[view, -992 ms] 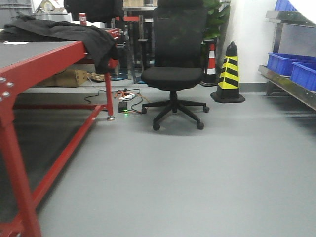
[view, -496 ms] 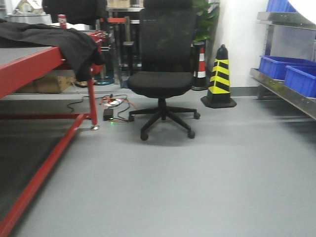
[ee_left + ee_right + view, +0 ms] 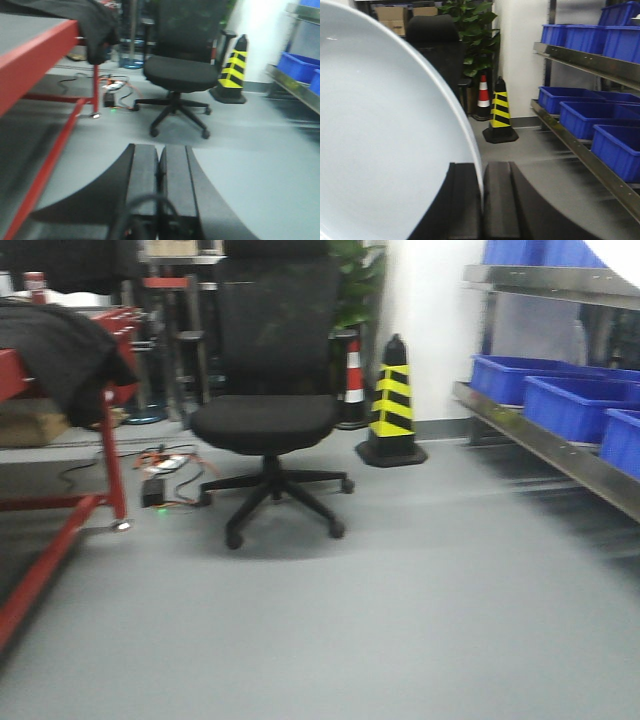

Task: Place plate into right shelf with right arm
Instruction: 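Drive the base toward the steel shelf rack with blue bins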

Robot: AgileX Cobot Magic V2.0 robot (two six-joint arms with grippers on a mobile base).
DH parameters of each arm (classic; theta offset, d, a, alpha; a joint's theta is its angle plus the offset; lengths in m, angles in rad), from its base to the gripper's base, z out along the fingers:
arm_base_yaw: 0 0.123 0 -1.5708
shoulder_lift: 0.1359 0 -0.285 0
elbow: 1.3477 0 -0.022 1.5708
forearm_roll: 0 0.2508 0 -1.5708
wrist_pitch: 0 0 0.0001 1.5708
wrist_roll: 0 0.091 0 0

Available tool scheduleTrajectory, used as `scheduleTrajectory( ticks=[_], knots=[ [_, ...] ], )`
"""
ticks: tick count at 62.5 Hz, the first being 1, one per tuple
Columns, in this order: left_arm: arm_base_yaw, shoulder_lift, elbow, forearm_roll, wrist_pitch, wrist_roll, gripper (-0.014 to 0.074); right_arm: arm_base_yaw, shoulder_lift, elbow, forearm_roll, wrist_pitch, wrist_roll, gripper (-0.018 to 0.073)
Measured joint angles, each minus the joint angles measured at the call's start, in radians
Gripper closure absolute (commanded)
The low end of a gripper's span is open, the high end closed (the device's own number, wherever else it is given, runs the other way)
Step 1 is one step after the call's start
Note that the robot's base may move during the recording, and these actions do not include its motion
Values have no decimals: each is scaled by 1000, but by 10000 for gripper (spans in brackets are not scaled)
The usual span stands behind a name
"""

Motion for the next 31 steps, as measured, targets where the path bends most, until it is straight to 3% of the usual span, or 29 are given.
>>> scheduleTrajectory(
  ticks=[31],
  knots=[
    [0, 0, 0, 0, 0, 0, 724, 0, 0, 0, 0, 0, 0, 505]
  ],
)
